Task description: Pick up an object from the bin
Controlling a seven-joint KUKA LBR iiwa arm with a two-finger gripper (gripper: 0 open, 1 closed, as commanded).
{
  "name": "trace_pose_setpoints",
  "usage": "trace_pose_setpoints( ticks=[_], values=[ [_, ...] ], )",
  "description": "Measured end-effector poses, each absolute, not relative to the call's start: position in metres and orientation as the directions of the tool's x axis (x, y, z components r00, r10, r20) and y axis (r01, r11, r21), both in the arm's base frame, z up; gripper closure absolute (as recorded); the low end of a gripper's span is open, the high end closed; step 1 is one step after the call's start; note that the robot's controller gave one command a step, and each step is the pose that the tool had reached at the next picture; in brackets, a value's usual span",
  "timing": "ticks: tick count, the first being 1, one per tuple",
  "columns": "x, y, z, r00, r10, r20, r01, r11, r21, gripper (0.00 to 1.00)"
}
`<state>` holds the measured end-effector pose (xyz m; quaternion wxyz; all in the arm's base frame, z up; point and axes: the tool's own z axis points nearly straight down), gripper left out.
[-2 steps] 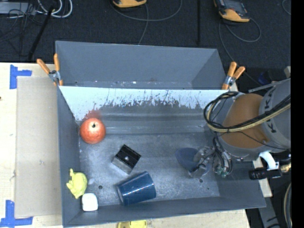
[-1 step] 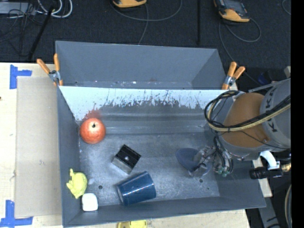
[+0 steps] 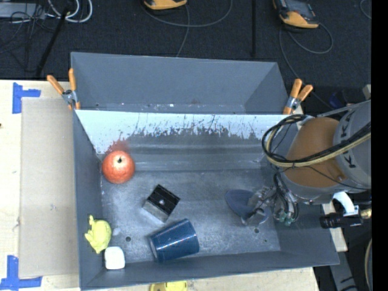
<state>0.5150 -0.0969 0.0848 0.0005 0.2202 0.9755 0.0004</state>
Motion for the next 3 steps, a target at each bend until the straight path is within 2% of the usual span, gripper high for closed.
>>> trace_pose_setpoints(
  ticks=[2, 3],
  values=[
    [0.513, -0.097, 0.102, -0.903, 0.429, 0.006, 0.429, 0.903, -0.001, 1.00],
    [0.513, -0.097, 0.123, -0.904, 0.428, 0.005, 0.428, 0.904, -0.001, 1.00]
  ],
)
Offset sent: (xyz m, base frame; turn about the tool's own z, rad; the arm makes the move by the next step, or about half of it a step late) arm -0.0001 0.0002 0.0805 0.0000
